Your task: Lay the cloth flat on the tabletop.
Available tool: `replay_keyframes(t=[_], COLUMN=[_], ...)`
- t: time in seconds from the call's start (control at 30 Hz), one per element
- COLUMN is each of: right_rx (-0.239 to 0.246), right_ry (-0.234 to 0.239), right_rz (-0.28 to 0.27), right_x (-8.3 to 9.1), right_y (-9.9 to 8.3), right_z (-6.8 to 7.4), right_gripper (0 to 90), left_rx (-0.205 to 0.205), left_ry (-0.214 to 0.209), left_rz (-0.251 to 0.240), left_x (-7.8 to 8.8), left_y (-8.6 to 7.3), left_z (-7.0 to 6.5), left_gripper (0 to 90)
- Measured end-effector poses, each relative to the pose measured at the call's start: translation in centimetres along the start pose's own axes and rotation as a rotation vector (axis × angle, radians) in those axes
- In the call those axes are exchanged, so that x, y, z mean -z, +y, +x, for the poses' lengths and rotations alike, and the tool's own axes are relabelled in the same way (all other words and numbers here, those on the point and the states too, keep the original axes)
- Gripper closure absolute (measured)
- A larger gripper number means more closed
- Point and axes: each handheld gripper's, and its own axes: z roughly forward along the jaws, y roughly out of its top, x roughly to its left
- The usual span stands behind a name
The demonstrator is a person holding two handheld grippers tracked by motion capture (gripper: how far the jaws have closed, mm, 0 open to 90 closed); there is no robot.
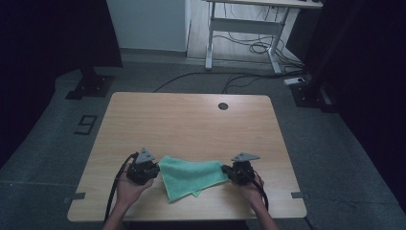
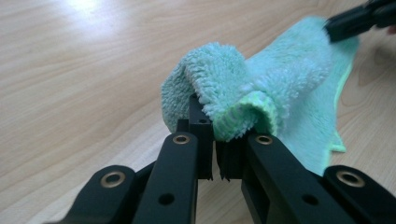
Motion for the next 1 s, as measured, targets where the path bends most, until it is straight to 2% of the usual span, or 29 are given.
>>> replay_keyframes(t=[0.03, 0.1, 0.2, 0.3, 0.33, 0.37, 0.43, 0.57, 0.67, 0.77, 0.83, 0.87, 0.9, 0.93, 0.97, 1.0], right_rx=[-0.004, -0.007, 0.012, 0.021, 0.021, 0.031, 0.035, 0.042, 0.056, 0.074, 0.068, 0.053, 0.018, -0.035, -0.099, -0.121], right_ry=[0.001, -0.002, -0.007, -0.004, -0.004, 0.003, 0.005, 0.049, 0.09, 0.095, 0.068, 0.049, 0.033, 0.027, 0.01, -0.02], right_rz=[-0.02, -0.12, -0.207, -0.283, -0.283, -0.314, -0.321, -0.33, -0.334, -0.359, -0.363, -0.348, -0.32, -0.284, -0.243, -0.217], right_x=[0.4, 2.8, 4.9, 7.1, 7.1, 8.3, 8.6, 9.8, 11.0, 12.0, 11.2, 9.8, 8.0, 5.8, 3.8, 2.5], right_y=[0.3, 2.0, 3.7, 5.0, 5.0, 5.3, 5.2, 3.9, 2.9, 2.9, 4.3, 5.4, 6.7, 7.8, 8.6, 8.9], right_z=[-0.1, -0.3, -0.2, 0.2, 0.2, 0.5, 0.6, 1.5, 2.4, 2.9, 2.1, 1.2, 0.0, -1.5, -2.8, -3.6], right_gripper=[86.9, 87.0, 86.9, 86.9, 86.9, 86.9, 86.9, 86.8, 86.7, 86.3, 86.2, 85.8, 82.5, 73.5, 66.0, 63.0], left_rx=[0.003, 0.001, -0.007, -0.017, -0.017, -0.019, -0.018, -0.022, -0.031, -0.023, 0.01, 0.045, 0.097, 0.128, 0.144, 0.166], left_ry=[0.006, 0.018, 0.026, 0.02, 0.02, 0.008, 0.001, -0.042, -0.097, -0.103, -0.099, -0.111, -0.119, -0.105, -0.102, -0.111], left_rz=[-0.016, -0.049, -0.094, -0.114, -0.114, -0.115, -0.111, -0.112, -0.13, -0.118, -0.07, -0.032, 0.019, 0.068, 0.099, 0.131], left_x=[0.3, 1.1, 2.2, 3.0, 3.0, 3.1, 3.1, 3.5, 4.4, 4.3, 2.5, 1.1, -0.5, -1.9, -2.9, -4.1], left_y=[0.2, 0.6, 1.2, 1.4, 1.4, 1.2, 1.0, 0.1, -0.4, -0.3, 0.4, 0.7, 1.0, 1.0, 0.9, 0.7], left_z=[0.1, 0.1, 0.0, -0.3, -0.3, -0.5, -0.6, -1.2, -1.8, -1.5, -0.3, 0.6, 1.7, 2.5, 3.0, 3.4], left_gripper=[85.7, 85.7, 85.7, 85.7, 85.7, 85.7, 85.7, 85.6, 85.5, 85.3, 85.3, 85.2, 85.1, 85.0, 84.5, 84.3])
